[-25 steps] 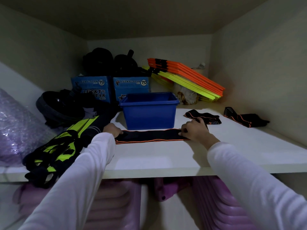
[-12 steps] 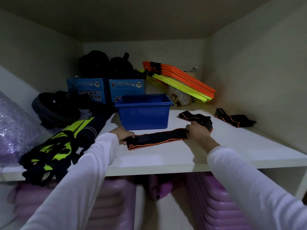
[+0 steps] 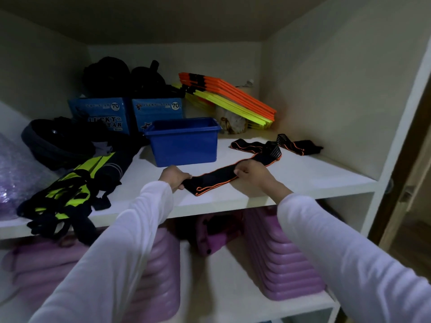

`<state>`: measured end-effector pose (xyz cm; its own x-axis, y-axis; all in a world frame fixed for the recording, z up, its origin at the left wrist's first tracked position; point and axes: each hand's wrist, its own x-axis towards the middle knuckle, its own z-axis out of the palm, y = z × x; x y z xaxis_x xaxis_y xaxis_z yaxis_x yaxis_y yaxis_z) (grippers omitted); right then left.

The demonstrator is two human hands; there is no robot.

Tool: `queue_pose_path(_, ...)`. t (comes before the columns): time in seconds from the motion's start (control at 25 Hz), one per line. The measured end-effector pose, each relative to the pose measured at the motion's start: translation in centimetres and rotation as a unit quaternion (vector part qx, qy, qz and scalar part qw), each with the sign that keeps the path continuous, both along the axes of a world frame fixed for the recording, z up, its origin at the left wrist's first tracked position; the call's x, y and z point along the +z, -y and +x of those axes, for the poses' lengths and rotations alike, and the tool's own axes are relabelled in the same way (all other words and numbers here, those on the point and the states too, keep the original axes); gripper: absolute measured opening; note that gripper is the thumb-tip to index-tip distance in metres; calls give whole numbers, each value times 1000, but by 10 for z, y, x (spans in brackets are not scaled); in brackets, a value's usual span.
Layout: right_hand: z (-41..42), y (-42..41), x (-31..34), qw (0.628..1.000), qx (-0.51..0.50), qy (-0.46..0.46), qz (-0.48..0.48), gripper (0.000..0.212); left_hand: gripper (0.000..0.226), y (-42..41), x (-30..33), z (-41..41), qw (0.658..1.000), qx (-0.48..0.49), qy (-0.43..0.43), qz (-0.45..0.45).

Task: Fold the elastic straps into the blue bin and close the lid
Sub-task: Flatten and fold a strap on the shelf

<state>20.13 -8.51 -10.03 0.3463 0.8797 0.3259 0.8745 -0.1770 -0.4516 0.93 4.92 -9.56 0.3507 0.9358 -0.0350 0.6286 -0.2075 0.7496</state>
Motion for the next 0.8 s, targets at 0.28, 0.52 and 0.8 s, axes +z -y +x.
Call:
queue_pose_path(0.28, -72, 9, 1, 998, 60, -4, -9, 33, 24, 0, -8, -6, 993, -110, 32, 35)
queue_pose_path(0.52, -111, 21, -10, 997, 2, 48, -58, 55, 7, 0, -11, -3, 978, -150, 146, 3)
queue_pose_path(0.8, -119, 34, -12, 996, -58, 64, -25, 46, 10, 15, 0, -9, 916, -190, 272, -224)
